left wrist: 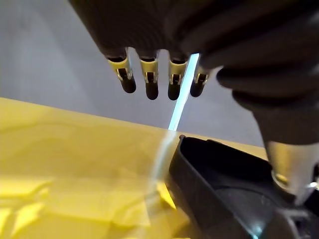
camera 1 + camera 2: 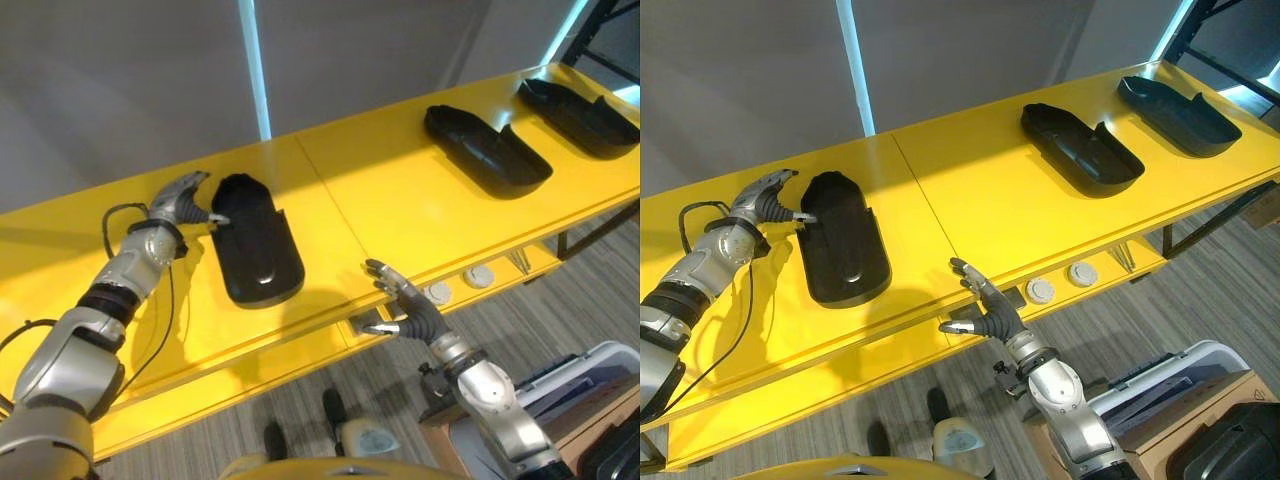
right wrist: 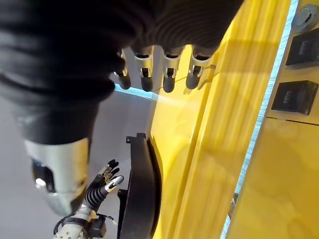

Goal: Move parts from the plastic box to the shelf.

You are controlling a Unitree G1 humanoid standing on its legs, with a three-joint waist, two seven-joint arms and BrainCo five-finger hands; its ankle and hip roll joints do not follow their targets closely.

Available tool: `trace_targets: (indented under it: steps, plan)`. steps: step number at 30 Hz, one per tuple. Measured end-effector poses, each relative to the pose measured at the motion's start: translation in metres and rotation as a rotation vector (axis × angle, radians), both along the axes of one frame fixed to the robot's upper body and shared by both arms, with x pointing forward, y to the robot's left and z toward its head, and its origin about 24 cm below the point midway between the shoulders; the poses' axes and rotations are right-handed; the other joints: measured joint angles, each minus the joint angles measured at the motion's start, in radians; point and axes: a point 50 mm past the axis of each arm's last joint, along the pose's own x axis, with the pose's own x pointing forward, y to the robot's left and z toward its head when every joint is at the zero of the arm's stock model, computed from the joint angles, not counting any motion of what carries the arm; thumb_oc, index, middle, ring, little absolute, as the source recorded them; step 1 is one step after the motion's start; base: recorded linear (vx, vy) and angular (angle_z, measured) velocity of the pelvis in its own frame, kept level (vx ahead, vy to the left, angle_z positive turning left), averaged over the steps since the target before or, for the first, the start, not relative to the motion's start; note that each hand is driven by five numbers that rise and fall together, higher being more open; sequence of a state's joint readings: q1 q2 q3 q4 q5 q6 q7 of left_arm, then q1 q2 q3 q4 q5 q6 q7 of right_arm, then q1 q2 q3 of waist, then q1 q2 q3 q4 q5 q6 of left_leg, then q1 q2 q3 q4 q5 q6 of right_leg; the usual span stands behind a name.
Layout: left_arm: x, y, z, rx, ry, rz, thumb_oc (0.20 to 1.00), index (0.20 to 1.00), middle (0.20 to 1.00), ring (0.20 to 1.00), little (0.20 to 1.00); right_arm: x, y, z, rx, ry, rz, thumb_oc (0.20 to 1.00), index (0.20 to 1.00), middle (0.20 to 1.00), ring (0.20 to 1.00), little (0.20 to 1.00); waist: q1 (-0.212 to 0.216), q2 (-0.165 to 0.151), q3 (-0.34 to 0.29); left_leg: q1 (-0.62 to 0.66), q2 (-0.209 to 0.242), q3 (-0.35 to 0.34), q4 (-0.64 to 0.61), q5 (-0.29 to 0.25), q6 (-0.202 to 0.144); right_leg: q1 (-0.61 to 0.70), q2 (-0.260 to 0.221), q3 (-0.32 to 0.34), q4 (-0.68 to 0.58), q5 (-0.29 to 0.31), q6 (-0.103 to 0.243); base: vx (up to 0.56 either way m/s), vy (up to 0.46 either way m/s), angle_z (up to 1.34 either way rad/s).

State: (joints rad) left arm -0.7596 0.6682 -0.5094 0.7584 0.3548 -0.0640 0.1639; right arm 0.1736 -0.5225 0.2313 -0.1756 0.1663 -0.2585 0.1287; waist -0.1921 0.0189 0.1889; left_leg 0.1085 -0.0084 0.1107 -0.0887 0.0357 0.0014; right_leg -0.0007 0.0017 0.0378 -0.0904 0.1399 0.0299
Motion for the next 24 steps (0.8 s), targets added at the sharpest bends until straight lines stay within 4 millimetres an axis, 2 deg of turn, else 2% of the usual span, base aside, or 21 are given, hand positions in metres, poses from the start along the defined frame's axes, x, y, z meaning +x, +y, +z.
trace_targets:
  steps: [6, 8, 11, 12, 13, 15, 18, 21, 22, 24]
  plan:
    - [-0.003, 0.004, 0.013, -0.06, -0.09, 0.021, 1.0, 1.0, 1.0, 1.0, 1.0, 0.0, -0.001, 0.0, 0.035, 0.01, -0.001, 1.0, 1.0, 1.0, 1.0, 1.0, 0.013, 0.006, -0.013, -0.001, 0.001, -0.002, 0.0, 0.0, -0.001, 0.0, 0.001, -0.001, 0.0, -0.002, 0.003, 0.0, 0.0, 0.0]
    - [-0.016, 0.0, 0.022, -0.122, -0.183, -0.019, 1.0, 1.0, 1.0, 1.0, 1.0, 0.001, -0.001, 0.001, 0.066, 0.019, 0.01, 1.0, 1.0, 1.0, 1.0, 1.0, 0.021, 0.006, -0.023, 0.0, 0.001, -0.002, 0.0, 0.0, -0.001, 0.001, 0.001, -0.001, 0.0, -0.001, 0.002, 0.0, 0.0, 0.0]
    - [-0.033, 0.006, 0.019, -0.197, -0.254, -0.013, 1.0, 1.0, 1.0, 1.0, 1.0, 0.005, 0.0, 0.007, 0.072, -0.003, 0.028, 1.0, 1.0, 1.0, 1.0, 1.0, 0.03, 0.005, -0.03, 0.004, 0.001, -0.003, 0.0, 0.0, -0.001, 0.007, 0.001, -0.002, 0.0, 0.0, 0.001, 0.0, 0.0, 0.0]
    - [-0.037, 0.009, 0.017, -0.208, -0.267, 0.0, 1.0, 1.0, 1.0, 1.0, 1.0, 0.008, 0.001, 0.01, 0.071, -0.017, 0.031, 0.62, 0.62, 0.62, 0.62, 0.62, 0.032, 0.004, -0.031, 0.008, 0.001, -0.003, 0.0, 0.0, -0.001, 0.009, 0.001, -0.002, 0.0, -0.001, 0.001, -0.05, 0.001, 0.03]
    - [-0.04, 0.01, 0.014, -0.206, -0.272, 0.01, 1.0, 1.0, 1.0, 1.0, 1.0, 0.011, 0.002, 0.013, 0.07, -0.031, 0.036, 0.2, 0.2, 0.2, 0.2, 0.2, 0.045, 0.003, -0.036, 0.008, 0.001, -0.007, 0.0, -0.001, 0.0, 0.015, 0.001, -0.005, 0.0, -0.002, 0.002, -0.06, 0.003, 0.04]
    - [-0.066, 0.007, 0.019, -0.243, -0.373, -0.006, 1.0, 1.0, 1.0, 1.0, 1.0, 0.022, 0.008, 0.028, 0.068, -0.101, 0.065, 0.2, 0.2, 0.2, 0.2, 0.2, 0.054, -0.007, -0.043, 0.019, 0.001, -0.012, 0.0, -0.004, -0.003, 0.027, 0.001, -0.009, 0.001, -0.005, 0.0, -0.03, 0.001, 0.09]
    - [-0.09, 0.003, 0.022, -0.297, -0.468, -0.031, 1.0, 1.0, 1.0, 1.0, 1.0, 0.024, 0.013, 0.032, 0.068, -0.13, 0.09, 0.2, 0.2, 0.2, 0.2, 0.2, 0.093, -0.017, -0.075, 0.02, 0.001, -0.031, 0.0, -0.012, -0.007, 0.031, 0.0, -0.023, 0.0, -0.017, -0.007, 0.0, -0.001, 0.17]
    - [-0.112, -0.003, 0.012, -0.414, -0.505, -0.027, 1.0, 1.0, 1.0, 1.0, 1.0, 0.025, 0.024, 0.034, 0.084, -0.138, 0.132, 0.2, 0.2, 0.2, 0.2, 0.2, 0.134, -0.026, -0.098, 0.022, 0.001, -0.038, 0.0, -0.013, -0.005, 0.035, 0.0, -0.028, 0.0, -0.021, -0.008, 0.01, -0.002, 0.09]
    - [-0.124, -0.003, 0.009, -0.454, -0.513, -0.025, 1.0, 1.0, 1.0, 1.0, 1.0, 0.026, 0.029, 0.035, 0.092, -0.143, 0.15, 0.2, 0.2, 0.2, 0.2, 0.2, 0.137, -0.03, -0.101, 0.022, 0.0, -0.04, 0.0, -0.013, -0.005, 0.037, -0.001, -0.029, 0.0, -0.021, -0.008, 0.0, -0.002, 0.05]
    - [-0.135, -0.01, 0.0, -0.54, -0.493, -0.038, 1.0, 1.0, 1.0, 1.0, 1.0, 0.025, 0.035, 0.034, 0.104, -0.14, 0.168, 0.2, 0.2, 0.2, 0.2, 0.2, 0.151, -0.034, -0.105, 0.024, -0.001, -0.048, 0.0, -0.012, -0.004, 0.042, -0.003, -0.037, 0.0, -0.022, -0.006, -0.02, 0.002, 0.12]
